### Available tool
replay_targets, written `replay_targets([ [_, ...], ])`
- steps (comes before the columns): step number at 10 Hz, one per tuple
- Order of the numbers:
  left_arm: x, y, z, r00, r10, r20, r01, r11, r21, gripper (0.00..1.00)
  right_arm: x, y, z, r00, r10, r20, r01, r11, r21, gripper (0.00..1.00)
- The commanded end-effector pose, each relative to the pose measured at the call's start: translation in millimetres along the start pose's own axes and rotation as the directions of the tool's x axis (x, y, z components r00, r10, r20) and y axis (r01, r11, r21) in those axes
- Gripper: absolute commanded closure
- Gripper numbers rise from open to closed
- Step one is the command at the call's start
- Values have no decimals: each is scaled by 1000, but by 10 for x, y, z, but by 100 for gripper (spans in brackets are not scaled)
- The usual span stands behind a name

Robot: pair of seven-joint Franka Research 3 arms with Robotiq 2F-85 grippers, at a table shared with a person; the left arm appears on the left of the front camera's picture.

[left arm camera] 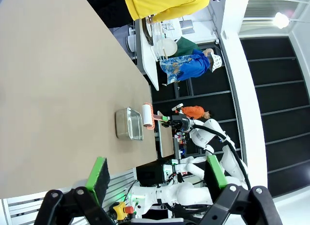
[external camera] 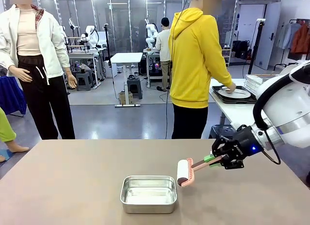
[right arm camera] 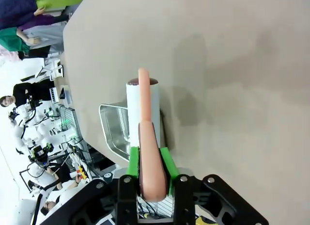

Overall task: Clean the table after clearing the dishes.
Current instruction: When the right (or left) Handle tray is removed, use the right hand (or left hand) to clean the right (or left) side of the table with the Lint Roller.

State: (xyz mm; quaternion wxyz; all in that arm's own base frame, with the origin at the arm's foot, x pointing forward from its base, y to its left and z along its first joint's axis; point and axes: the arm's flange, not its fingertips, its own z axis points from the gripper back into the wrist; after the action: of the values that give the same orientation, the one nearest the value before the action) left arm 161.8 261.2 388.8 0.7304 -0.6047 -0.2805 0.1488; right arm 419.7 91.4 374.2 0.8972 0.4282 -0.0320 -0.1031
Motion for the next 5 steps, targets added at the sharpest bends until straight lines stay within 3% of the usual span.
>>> replay_targets([
  [1,10,-23,9,1000,-3,7,4,1000,-14,0,-27,-24,35,1000,-3,-27,3,1000,11,100],
  [3,10,-23,9,1000,-3,7,4,1000,-14,0,-27,-24,35,1000,-3,-27,3,1000,11,100],
  [4,10,-23,9,1000,-3,7,4,1000,-14,0,-6,-18,12,1000,-7,-13,7,1000,11,78],
  [5,10,-23,9,1000,-3,7,4,1000,-14,0,203,74,-111,999,51,2,-51,998,-43,78],
])
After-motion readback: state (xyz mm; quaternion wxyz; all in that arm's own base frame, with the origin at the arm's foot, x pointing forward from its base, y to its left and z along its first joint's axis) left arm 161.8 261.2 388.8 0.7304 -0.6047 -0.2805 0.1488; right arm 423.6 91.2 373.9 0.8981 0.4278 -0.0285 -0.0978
